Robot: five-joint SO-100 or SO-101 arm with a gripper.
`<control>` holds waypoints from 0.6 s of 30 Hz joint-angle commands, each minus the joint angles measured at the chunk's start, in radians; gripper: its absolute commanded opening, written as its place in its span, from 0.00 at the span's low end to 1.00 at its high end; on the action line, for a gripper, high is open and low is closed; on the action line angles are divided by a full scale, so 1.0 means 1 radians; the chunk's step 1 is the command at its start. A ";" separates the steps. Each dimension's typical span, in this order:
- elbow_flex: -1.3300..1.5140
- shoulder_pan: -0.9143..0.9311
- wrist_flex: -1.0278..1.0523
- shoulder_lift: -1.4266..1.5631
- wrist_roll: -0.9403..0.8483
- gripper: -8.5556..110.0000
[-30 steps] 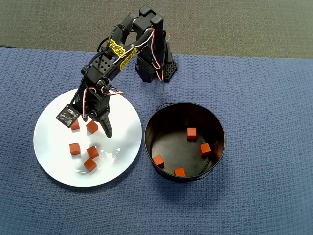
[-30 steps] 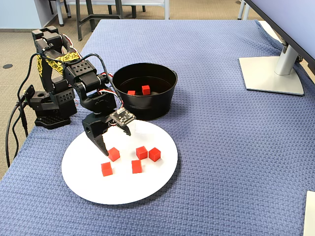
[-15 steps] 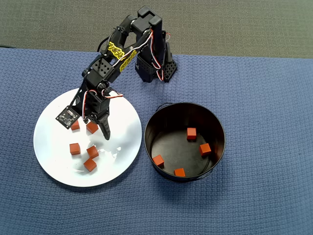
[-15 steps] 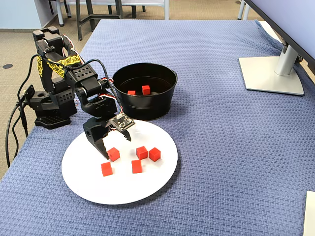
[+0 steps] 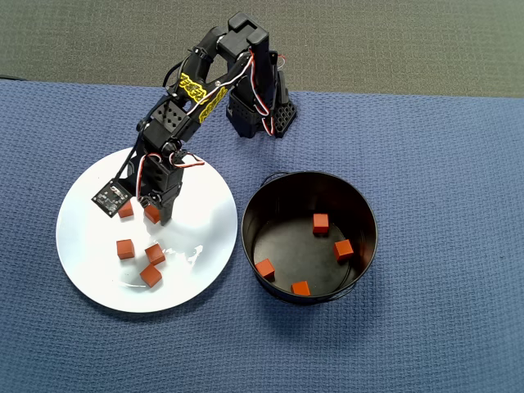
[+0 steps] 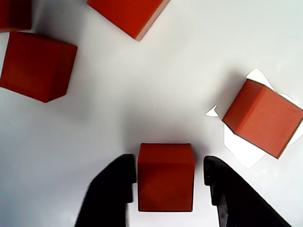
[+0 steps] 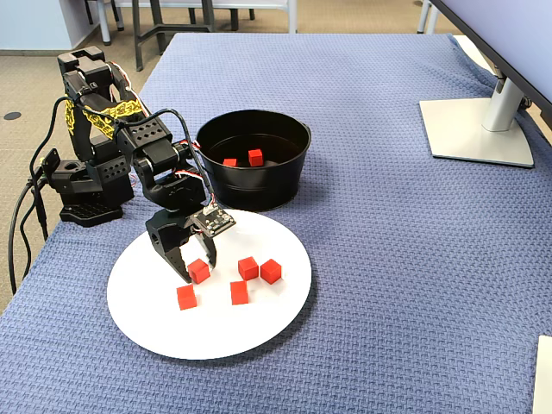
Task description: Pick up the red cubes from the white plate and place them in the black recipient
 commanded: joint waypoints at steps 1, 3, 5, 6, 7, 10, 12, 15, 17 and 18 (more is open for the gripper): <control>-0.025 0.003 -0.031 0.009 0.023 0.07; -0.025 0.000 -0.031 0.017 0.038 0.07; -0.029 -0.008 -0.031 0.032 0.080 0.07; -0.032 -0.014 -0.028 0.049 0.109 0.07; -0.044 -0.020 -0.012 0.071 0.147 0.07; -0.129 -0.043 0.089 0.146 0.293 0.07; -0.213 -0.066 0.158 0.187 0.422 0.07; -0.367 -0.114 0.322 0.244 0.597 0.07; -0.471 -0.153 0.423 0.276 0.719 0.07; -0.517 -0.175 0.459 0.293 0.776 0.07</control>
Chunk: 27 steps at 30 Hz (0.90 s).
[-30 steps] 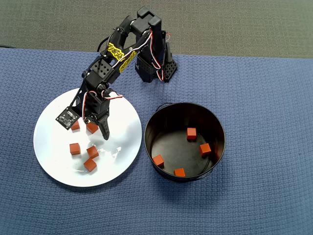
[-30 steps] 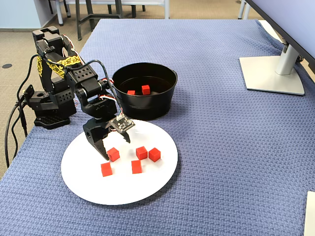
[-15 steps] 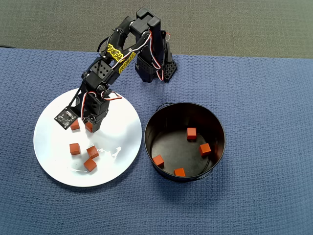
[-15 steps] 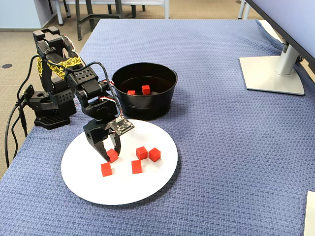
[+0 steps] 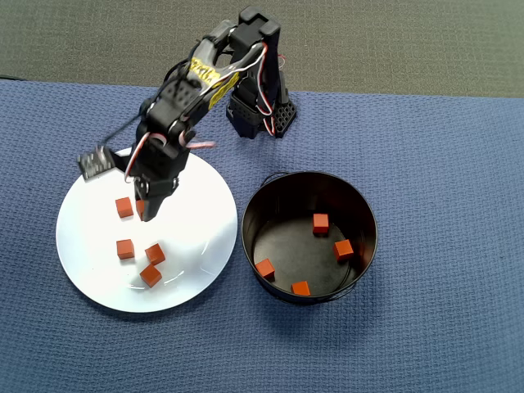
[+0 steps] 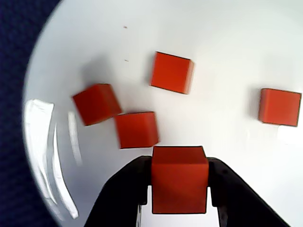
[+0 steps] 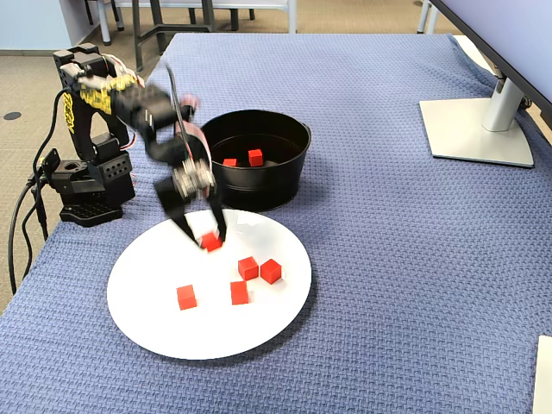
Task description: Pick up the red cubes from the white plate and place them in the black recipient
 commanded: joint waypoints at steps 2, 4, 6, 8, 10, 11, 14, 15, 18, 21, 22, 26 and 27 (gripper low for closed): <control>-0.259 -0.132 0.173 0.147 0.299 0.07; -0.259 -0.209 0.179 0.187 0.347 0.07; -0.236 -0.298 0.179 0.233 0.402 0.07; -0.202 -0.393 0.179 0.288 0.468 0.07; -0.181 -0.488 0.189 0.330 0.532 0.07; -0.172 -0.532 0.198 0.345 0.561 0.07; -0.114 -0.672 0.213 0.400 0.614 0.07; -0.084 -0.713 0.212 0.422 0.629 0.09; -0.020 -0.802 0.225 0.463 0.598 0.33; -0.011 -0.770 0.209 0.453 0.557 0.44; -0.018 -0.736 0.195 0.445 0.545 0.45; -0.043 -0.560 0.156 0.410 0.442 0.45; -0.040 -0.512 0.156 0.400 0.397 0.43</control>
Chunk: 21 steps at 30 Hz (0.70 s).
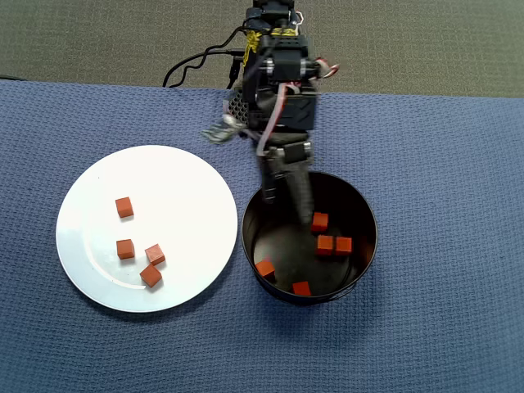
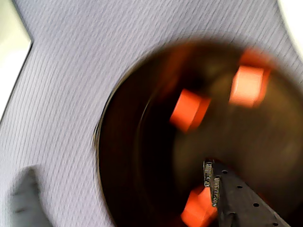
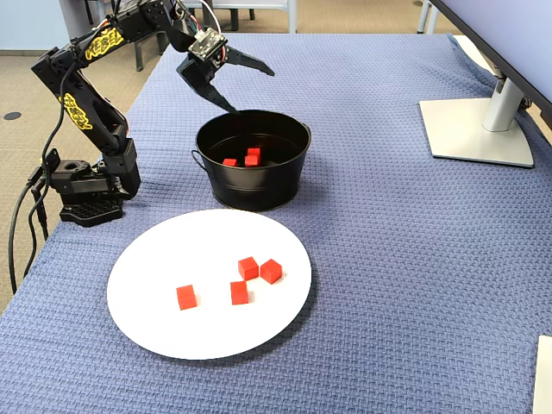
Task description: Pick up the red cubes from the white plate and place them in the black recipient
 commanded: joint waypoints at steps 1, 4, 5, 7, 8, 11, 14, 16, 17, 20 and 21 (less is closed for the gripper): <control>-0.025 0.199 -0.040 -0.014 -0.166 0.43; 0.015 0.360 -0.023 -0.037 -0.364 0.42; 0.034 0.416 -0.031 -0.044 -0.440 0.41; 0.100 0.522 -0.115 -0.057 -0.572 0.41; 0.143 0.572 -0.190 -0.064 -0.609 0.40; 0.221 0.687 -0.341 -0.098 -0.584 0.33; 0.225 0.753 -0.265 -0.149 -0.595 0.31; 0.230 0.781 -0.252 -0.196 -0.595 0.30; 0.229 0.793 -0.253 -0.224 -0.589 0.29; 0.184 0.828 -0.212 -0.322 -0.592 0.29; 0.160 0.839 -0.186 -0.360 -0.603 0.29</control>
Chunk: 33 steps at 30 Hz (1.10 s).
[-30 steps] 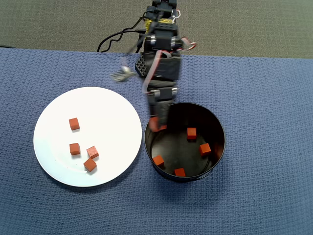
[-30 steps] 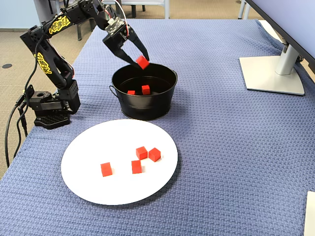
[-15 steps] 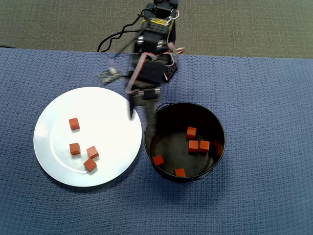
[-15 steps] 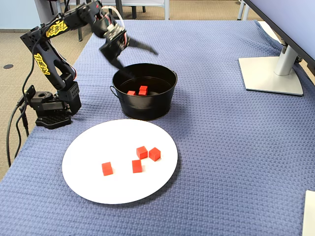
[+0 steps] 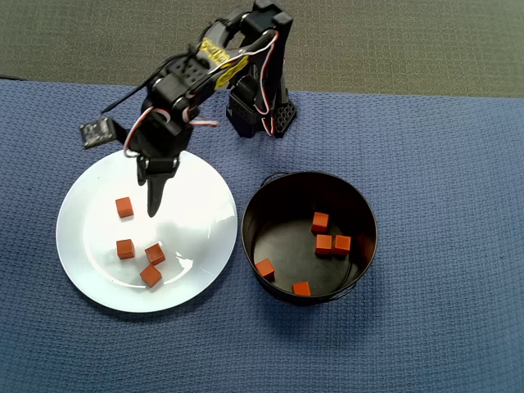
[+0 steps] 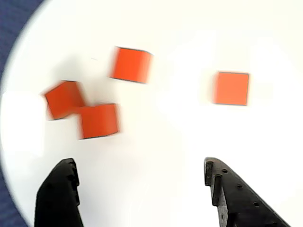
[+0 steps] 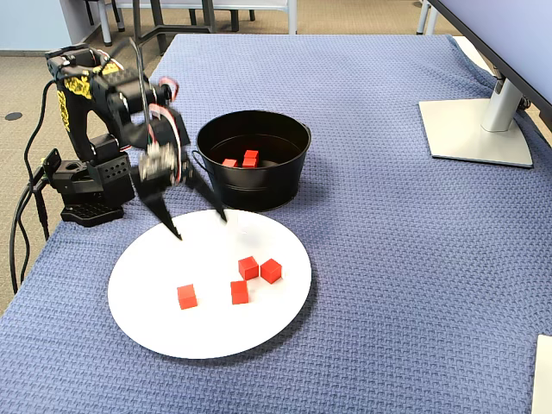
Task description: Pick up the red cubes from the white plate and place them in the black recipient
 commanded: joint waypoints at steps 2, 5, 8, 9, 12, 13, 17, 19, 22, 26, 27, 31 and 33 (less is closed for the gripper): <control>-0.120 0.064 0.058 -0.149 -0.003 0.29; -0.186 0.072 0.074 -0.235 0.020 0.29; -0.262 0.101 0.087 -0.302 0.043 0.30; -0.290 0.110 0.092 -0.322 0.051 0.30; -0.357 0.133 0.124 -0.377 0.069 0.31; -0.365 0.140 0.133 -0.391 0.067 0.31; -0.402 0.152 0.143 -0.448 0.103 0.30; -0.430 0.153 0.146 -0.477 0.120 0.30; -0.456 0.152 0.141 -0.515 0.127 0.29; -0.495 0.147 0.130 -0.558 0.140 0.29; -0.506 0.141 0.138 -0.571 0.132 0.29; -0.561 0.127 0.137 -0.638 0.124 0.29; -0.566 0.124 0.106 -0.655 0.123 0.28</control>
